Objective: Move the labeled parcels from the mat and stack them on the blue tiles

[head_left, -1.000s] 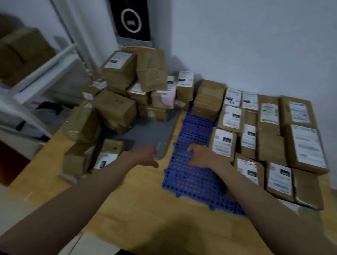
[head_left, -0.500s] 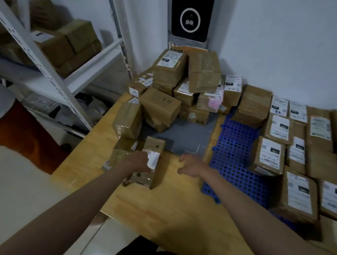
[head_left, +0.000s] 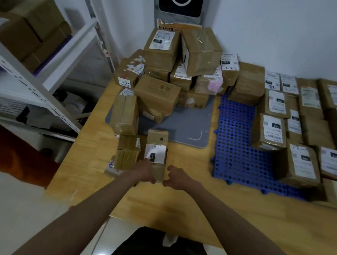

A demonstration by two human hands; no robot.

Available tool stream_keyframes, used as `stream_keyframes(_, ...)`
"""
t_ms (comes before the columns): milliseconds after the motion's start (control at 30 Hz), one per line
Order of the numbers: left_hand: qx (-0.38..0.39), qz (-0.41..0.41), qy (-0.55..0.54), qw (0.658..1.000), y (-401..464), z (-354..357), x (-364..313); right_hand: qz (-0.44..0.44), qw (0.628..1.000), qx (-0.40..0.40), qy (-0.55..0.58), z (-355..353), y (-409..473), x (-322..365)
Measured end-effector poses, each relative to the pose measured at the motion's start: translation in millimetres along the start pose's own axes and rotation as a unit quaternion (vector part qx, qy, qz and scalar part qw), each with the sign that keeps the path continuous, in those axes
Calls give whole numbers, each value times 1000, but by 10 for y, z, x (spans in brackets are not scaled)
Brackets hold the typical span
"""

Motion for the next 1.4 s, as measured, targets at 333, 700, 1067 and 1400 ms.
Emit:
stream_keyframes(333, -29, 35, -67, 997, 61, 33, 95, 4, 999, -1, 53, 106, -70, 77)
stream_keyframes(700, -35, 56, -67, 996, 84, 58, 5, 48, 968, -64, 240, 19, -178, -80)
stream_keyframes(1067, 10, 126, -85, 988, 70, -22, -431, 57, 960, -102, 254, -261, -487, -390)
stream_keyframes(1400, -29, 187, -21, 982, -47, 26, -1064, 26, 951, -180, 248, -569, -856, -821)
Point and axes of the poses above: each hand's wrist, its own y-axis towards the middle knuckle, its own z-axis out of the palm, x = y × z, the point moved 6 cm from there along y, towards the middle knuckle
